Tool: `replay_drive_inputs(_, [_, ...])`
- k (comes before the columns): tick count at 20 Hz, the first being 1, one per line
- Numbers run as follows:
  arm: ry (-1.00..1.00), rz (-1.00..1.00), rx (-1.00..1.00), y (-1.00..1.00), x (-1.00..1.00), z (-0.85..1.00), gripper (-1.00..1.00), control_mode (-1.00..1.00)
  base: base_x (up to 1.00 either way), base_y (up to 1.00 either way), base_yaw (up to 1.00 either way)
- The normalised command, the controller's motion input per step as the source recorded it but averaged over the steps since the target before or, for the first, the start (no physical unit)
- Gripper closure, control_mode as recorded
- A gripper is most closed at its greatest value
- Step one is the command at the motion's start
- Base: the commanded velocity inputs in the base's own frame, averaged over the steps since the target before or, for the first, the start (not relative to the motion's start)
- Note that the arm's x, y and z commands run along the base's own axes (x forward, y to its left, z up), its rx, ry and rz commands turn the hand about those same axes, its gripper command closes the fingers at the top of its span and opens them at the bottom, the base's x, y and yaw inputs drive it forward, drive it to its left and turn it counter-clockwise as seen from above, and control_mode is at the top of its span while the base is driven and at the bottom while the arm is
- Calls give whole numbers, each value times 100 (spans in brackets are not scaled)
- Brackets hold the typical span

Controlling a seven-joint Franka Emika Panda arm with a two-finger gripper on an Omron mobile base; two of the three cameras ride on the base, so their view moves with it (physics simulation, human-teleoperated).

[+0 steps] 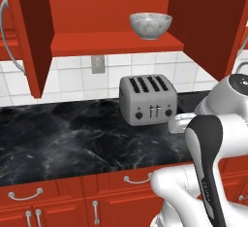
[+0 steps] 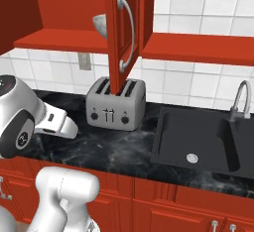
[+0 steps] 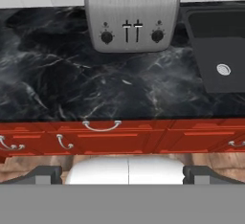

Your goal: Move the bowls from the cabinet to the plates on the dining table.

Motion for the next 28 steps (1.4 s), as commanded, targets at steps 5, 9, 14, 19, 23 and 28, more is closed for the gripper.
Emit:
replay_drive_inputs(5, [0, 0, 0, 0, 0, 0, -100, 100, 0, 1, -1])
replay_drive_inputs(9, [0, 0, 0, 0, 0, 0, -100, 100, 0, 2, 0])
replay_drive_inputs(14, [0, 0, 0, 0, 0, 0, -100, 100, 1, 3, -1])
replay_drive_inputs(19, [0, -1, -3, 2, 2, 0, -100, -100, 2, 0, 0])
replay_drive_inputs(23, [-1, -2, -12, 6, -1, 28, -100, -100, 0, 0, 0])
replay_drive_inputs(28, [-1, -1, -11, 0, 0, 66, -100, -100, 0, 0, 0])
